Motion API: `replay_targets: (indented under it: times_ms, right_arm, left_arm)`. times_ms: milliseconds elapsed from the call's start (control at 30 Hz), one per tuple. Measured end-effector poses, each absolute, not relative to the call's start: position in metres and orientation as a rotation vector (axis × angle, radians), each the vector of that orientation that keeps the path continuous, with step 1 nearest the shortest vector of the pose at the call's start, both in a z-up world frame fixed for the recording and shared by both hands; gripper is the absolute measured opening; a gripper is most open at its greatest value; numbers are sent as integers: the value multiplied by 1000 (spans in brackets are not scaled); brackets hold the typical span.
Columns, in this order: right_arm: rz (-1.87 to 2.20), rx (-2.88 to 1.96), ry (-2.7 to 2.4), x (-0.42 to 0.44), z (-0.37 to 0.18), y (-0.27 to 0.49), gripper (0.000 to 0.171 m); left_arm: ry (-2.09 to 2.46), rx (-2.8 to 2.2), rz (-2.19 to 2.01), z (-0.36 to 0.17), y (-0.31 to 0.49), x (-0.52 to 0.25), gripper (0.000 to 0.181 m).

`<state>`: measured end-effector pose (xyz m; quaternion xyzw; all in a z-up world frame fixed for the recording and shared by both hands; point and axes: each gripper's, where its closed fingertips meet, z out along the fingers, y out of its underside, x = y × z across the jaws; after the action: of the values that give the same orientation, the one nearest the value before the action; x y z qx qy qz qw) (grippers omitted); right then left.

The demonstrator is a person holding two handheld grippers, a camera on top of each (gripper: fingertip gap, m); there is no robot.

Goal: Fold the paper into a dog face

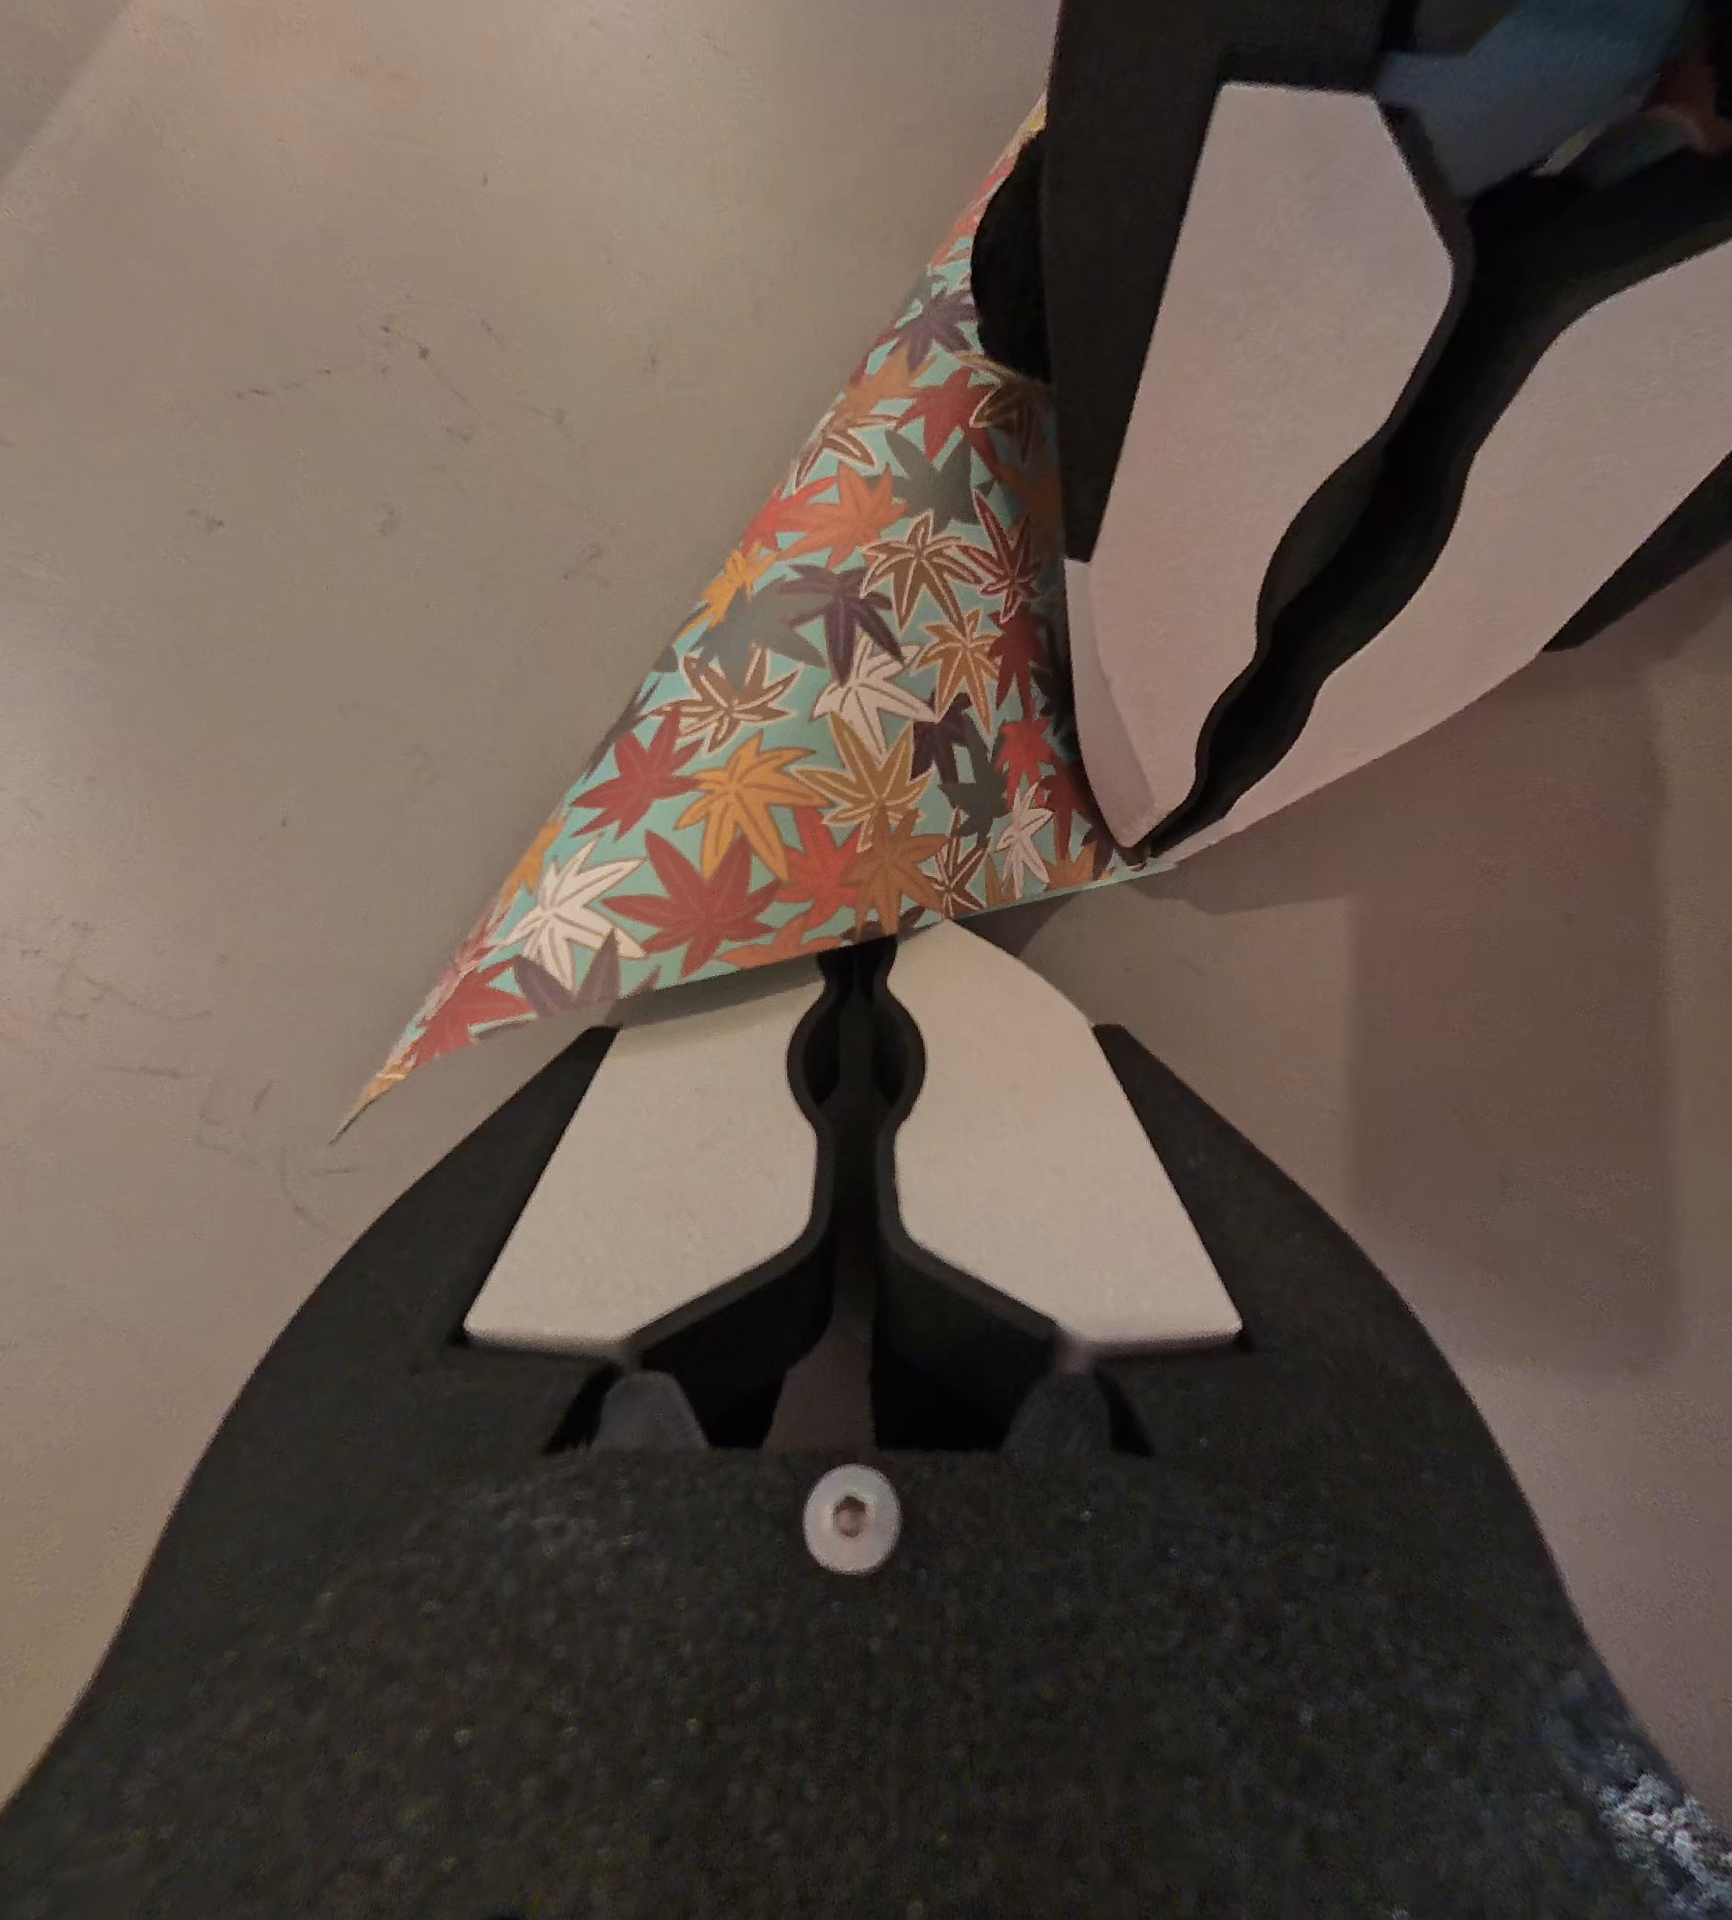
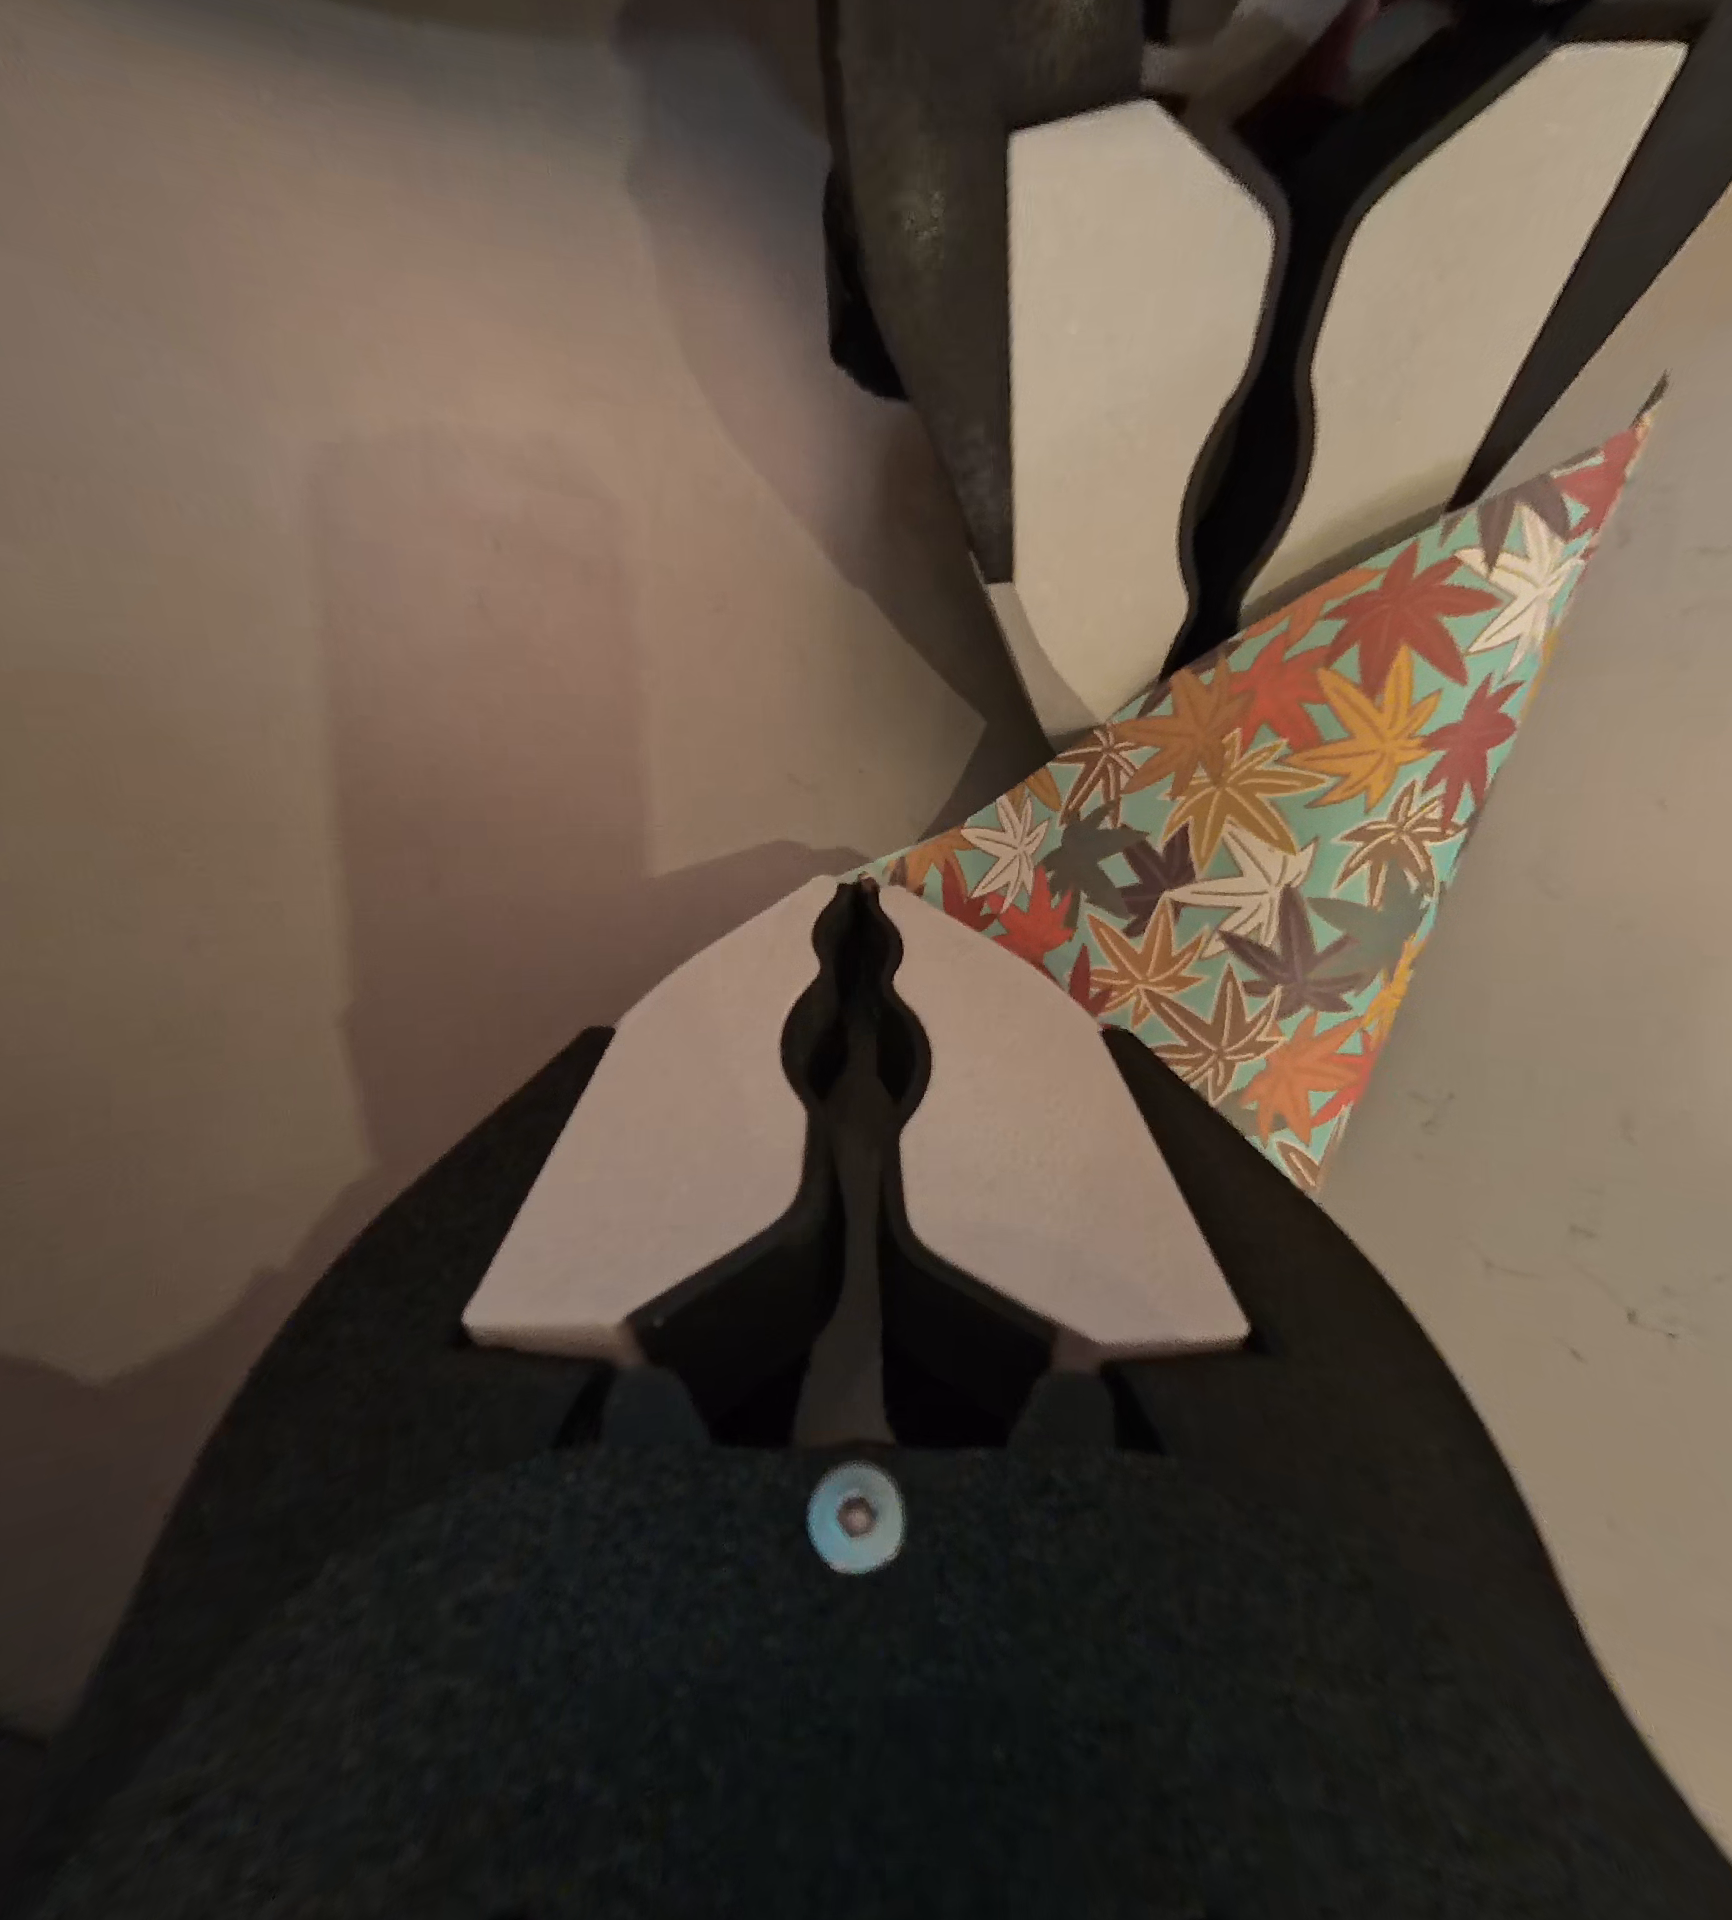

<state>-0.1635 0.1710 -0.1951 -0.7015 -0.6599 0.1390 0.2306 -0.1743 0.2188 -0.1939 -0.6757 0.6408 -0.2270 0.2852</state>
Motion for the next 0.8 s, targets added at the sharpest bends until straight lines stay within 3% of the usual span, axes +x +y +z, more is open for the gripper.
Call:
replay_targets:
  times_ms: [533,633,800]
  right_arm:
    - [392,-1965,-1810,-164,-195,171,0]
    - [404,-1981,-1784,-164,-195,171,0]
    - [431,-2002,-1739,-164,-195,171,0]
  left_arm:
    - [1679,-1851,-626,-193,219,-178,0]
    - [1635,-1896,-596,-191,222,-191,16]
    - [1493,-1902,-612,-170,219,-213,15]
